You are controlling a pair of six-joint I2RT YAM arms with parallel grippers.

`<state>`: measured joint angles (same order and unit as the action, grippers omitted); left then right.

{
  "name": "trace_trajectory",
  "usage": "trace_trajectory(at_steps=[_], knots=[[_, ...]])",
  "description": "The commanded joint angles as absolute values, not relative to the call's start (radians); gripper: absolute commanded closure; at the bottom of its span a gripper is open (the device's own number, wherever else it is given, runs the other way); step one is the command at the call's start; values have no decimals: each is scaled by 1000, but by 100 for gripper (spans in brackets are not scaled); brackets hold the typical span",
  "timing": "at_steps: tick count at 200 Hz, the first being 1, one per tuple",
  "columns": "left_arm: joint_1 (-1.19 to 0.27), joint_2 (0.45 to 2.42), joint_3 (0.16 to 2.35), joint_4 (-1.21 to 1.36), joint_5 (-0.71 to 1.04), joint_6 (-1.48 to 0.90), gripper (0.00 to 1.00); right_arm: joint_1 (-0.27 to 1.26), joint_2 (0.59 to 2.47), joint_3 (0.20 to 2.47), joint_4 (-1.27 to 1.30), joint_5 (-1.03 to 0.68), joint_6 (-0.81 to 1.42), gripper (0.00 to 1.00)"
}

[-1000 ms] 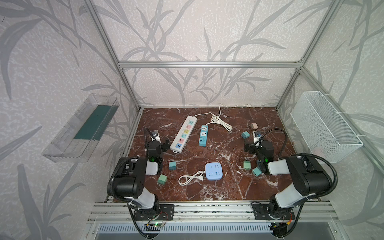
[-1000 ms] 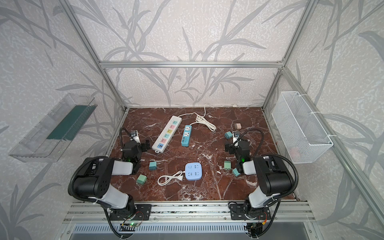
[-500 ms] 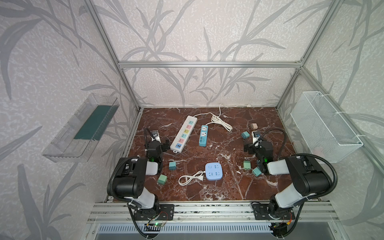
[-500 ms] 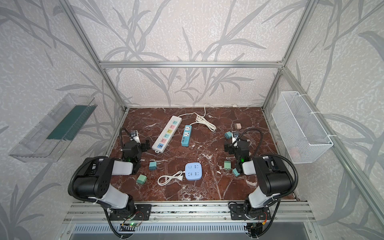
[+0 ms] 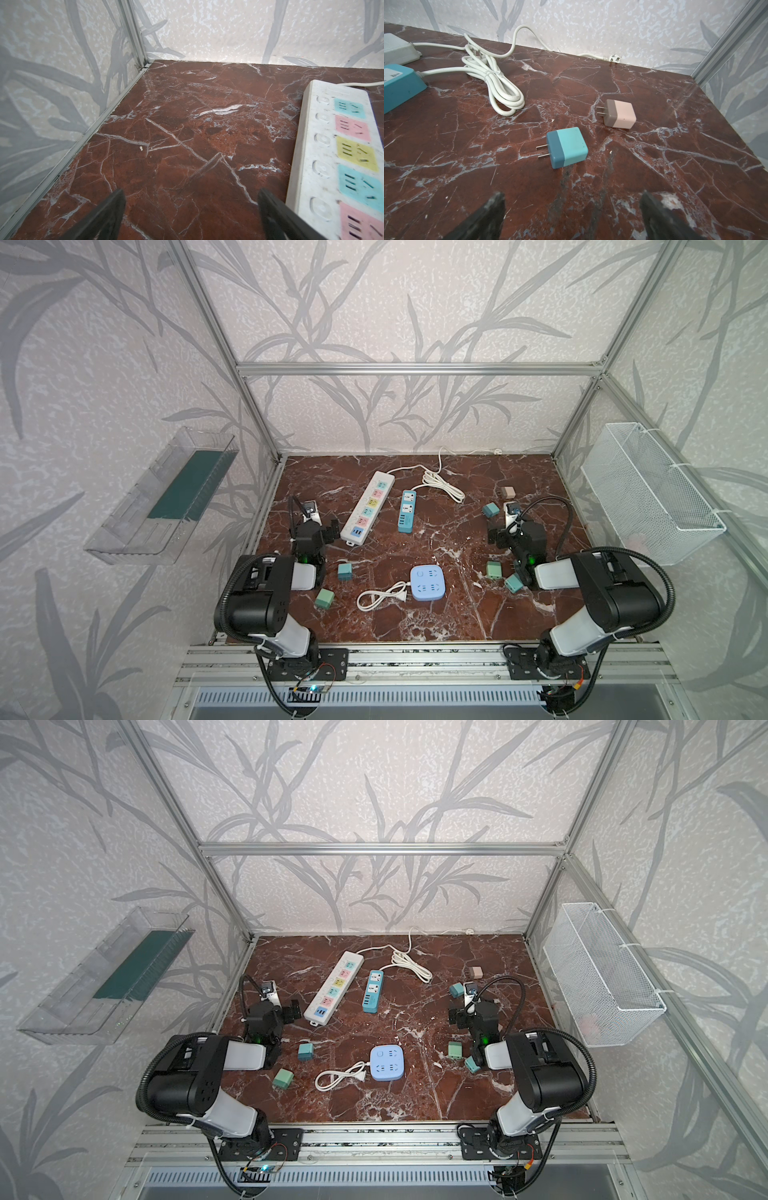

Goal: Insert the plug

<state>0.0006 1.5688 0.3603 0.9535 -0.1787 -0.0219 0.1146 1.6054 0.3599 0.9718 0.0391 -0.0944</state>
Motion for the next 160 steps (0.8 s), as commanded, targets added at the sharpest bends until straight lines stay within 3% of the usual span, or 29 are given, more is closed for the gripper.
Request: trace_trajectory(at_steps=[1, 15, 41, 65, 87, 104, 117, 127, 140, 160], knots=[[8, 1574, 375, 958, -166, -30, 1, 109, 1576, 379, 970, 44, -79, 1], [9, 1574, 376, 956, -170, -29, 1, 112, 1514, 420, 843, 89, -66, 1], [-4, 1531, 375, 936, -166, -6, 1, 120, 1394, 655, 381, 151, -37, 1], [-25, 1312, 473, 610, -169, 7, 1, 164, 1326, 930, -3, 171, 14, 1], [-29, 1156, 589, 446, -155, -185, 1, 189, 1286, 1096, -265, 205, 207, 1], [-27, 1068, 714, 206, -220, -488, 1, 176, 1242, 1090, -348, 192, 407, 1], [-23, 1008, 798, -37, -221, -660, 1, 134, 1186, 1005, -268, -50, 459, 1], [-20, 962, 804, -114, -216, -723, 1, 135, 1146, 932, -207, -166, 479, 16], [-11, 901, 746, -101, -223, -839, 1, 188, 1118, 912, -287, -161, 477, 21], [6, 843, 688, -54, -25, -848, 8, 363, 1099, 914, -466, -44, 404, 26]])
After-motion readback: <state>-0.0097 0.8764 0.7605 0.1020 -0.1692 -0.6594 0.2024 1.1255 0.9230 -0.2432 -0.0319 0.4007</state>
